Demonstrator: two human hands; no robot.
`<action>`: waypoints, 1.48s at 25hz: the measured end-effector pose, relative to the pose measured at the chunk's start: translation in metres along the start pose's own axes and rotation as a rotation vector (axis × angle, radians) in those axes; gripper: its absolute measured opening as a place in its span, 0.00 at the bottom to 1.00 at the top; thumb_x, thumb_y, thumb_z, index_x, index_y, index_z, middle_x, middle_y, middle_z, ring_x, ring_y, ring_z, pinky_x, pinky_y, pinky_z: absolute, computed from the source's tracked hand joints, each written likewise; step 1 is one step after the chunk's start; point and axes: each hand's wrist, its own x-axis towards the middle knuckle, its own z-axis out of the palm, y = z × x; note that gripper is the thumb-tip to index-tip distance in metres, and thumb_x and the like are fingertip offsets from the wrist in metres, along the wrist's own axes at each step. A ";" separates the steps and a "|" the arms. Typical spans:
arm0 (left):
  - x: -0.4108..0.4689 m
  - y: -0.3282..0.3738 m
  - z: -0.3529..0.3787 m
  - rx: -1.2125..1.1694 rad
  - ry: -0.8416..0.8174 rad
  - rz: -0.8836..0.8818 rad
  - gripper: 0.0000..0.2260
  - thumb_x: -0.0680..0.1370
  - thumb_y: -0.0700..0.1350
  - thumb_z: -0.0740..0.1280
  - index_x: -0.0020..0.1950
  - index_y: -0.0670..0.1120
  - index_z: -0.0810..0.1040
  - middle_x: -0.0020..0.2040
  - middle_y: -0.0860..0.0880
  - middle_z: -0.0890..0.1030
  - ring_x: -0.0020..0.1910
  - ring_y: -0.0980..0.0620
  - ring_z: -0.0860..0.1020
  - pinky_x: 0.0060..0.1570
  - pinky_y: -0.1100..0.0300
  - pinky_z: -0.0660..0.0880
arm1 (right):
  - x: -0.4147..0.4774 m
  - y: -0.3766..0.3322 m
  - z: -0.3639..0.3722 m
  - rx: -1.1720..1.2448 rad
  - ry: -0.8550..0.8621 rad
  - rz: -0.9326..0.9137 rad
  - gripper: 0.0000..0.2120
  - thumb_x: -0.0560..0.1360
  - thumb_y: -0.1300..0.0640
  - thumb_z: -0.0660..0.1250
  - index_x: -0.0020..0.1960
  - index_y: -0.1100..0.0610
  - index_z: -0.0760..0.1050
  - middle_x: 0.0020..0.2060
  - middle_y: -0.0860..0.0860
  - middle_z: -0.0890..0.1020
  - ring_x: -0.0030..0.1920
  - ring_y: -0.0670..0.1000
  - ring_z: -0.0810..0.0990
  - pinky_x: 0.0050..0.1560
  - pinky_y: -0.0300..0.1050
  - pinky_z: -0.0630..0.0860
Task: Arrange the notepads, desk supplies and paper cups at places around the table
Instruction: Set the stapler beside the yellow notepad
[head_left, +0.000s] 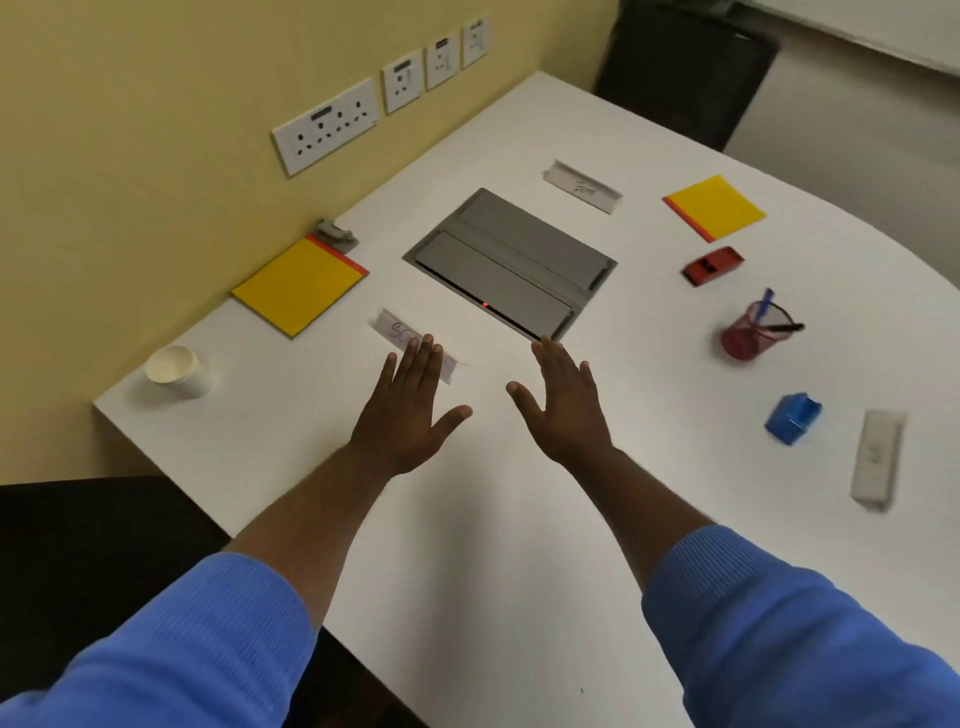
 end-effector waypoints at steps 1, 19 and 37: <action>-0.007 0.016 -0.002 0.003 0.006 0.027 0.42 0.81 0.71 0.44 0.84 0.43 0.41 0.84 0.46 0.41 0.83 0.48 0.39 0.81 0.48 0.40 | -0.020 0.005 -0.007 0.005 0.005 0.020 0.35 0.81 0.33 0.51 0.82 0.51 0.54 0.81 0.48 0.56 0.81 0.46 0.49 0.81 0.52 0.43; -0.102 0.272 0.016 0.020 -0.039 0.204 0.41 0.81 0.70 0.45 0.83 0.46 0.37 0.83 0.50 0.35 0.81 0.54 0.32 0.80 0.50 0.33 | -0.256 0.152 -0.124 -0.002 0.138 0.165 0.38 0.79 0.29 0.47 0.82 0.48 0.49 0.82 0.45 0.52 0.81 0.43 0.45 0.80 0.48 0.39; -0.009 0.399 0.049 0.052 -0.158 0.391 0.38 0.82 0.70 0.45 0.83 0.50 0.35 0.83 0.52 0.34 0.81 0.54 0.33 0.81 0.48 0.37 | -0.263 0.278 -0.167 0.059 0.205 0.368 0.36 0.81 0.34 0.53 0.83 0.48 0.47 0.82 0.45 0.49 0.81 0.43 0.45 0.80 0.48 0.37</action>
